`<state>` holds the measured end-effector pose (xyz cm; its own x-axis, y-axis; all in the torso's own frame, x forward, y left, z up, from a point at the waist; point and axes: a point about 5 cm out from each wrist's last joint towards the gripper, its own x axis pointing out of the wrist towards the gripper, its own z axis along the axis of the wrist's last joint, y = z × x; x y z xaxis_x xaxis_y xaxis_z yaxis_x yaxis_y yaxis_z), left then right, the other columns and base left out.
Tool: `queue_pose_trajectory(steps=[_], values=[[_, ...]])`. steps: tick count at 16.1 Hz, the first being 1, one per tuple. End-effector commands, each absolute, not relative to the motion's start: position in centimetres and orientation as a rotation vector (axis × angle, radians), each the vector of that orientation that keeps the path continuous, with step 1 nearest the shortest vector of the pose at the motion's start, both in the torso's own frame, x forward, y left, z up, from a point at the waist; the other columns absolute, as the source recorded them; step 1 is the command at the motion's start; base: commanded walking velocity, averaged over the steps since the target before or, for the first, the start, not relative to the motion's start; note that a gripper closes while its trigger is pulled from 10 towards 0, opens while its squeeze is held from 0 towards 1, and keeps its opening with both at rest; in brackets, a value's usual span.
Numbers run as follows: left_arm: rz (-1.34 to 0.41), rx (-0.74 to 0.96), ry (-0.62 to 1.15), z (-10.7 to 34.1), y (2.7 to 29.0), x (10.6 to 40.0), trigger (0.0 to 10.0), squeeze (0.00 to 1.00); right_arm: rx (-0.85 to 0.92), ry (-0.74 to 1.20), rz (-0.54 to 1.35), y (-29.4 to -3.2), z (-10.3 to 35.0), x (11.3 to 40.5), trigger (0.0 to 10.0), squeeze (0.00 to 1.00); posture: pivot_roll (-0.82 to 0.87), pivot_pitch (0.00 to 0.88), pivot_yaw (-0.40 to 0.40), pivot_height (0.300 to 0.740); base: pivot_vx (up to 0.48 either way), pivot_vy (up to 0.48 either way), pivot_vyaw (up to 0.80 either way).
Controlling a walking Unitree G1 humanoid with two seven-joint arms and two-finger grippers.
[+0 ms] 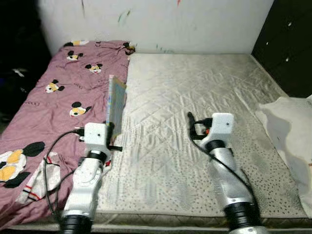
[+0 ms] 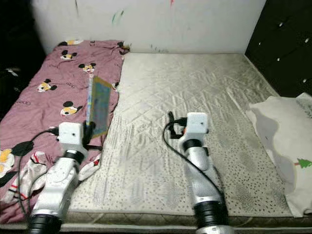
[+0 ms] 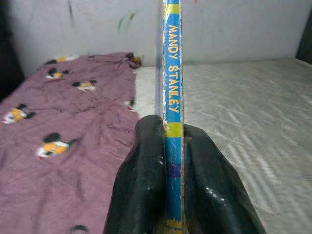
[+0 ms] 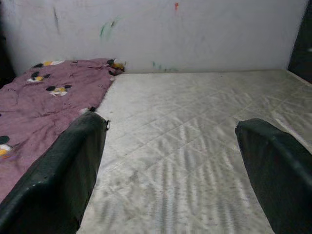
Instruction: Clean up the room
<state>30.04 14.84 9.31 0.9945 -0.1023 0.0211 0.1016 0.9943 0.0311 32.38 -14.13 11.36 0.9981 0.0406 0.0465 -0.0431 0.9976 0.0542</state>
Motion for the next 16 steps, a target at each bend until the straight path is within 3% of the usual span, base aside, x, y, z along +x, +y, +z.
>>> queue_pose_trajectory(steps=[1,16], values=[[-0.121,0.037,-0.067,10.4,14.48,30.18,10.0,0.0,0.062,-0.055,0.034,-14.21,11.79,32.44,10.0,0.0,-0.05,0.024,0.003,0.74,0.0,-0.39,0.0],[-0.132,0.037,-0.045,10.4,14.12,30.36,10.0,0.0,0.072,-0.052,0.059,-14.12,11.83,32.47,10.0,0.0,-0.05,0.019,0.003,0.74,0.0,-0.358,0.0]])
